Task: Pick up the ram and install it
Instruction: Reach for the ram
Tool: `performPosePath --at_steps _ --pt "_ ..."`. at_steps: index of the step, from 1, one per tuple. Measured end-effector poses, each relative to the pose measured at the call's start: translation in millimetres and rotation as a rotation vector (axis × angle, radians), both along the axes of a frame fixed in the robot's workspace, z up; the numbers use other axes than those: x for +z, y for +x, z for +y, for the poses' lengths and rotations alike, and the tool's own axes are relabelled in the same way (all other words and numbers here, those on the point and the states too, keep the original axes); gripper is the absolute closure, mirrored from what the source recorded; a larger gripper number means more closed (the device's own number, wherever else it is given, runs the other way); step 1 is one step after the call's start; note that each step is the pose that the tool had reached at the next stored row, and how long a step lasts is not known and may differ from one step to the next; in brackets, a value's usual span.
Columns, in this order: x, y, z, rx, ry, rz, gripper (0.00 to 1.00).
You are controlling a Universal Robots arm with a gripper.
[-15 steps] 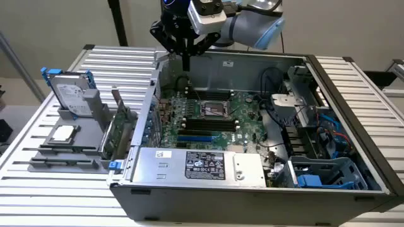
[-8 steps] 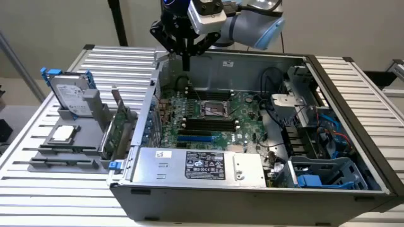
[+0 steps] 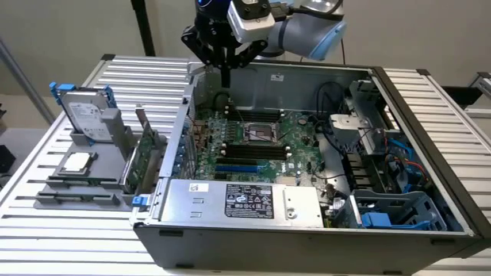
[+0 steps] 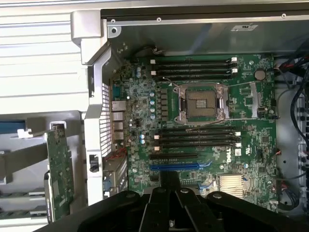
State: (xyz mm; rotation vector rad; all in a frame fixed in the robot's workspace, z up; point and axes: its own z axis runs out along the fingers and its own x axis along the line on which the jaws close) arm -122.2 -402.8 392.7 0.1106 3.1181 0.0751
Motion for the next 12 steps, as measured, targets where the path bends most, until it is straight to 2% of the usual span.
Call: performPosePath --at_steps 5,12 --pt "0.0 -12.5 -12.8 0.0 0.0001 0.0 1.0" --pt "-0.2 -44.6 -22.4 0.0 0.0002 -0.0001 1.0"
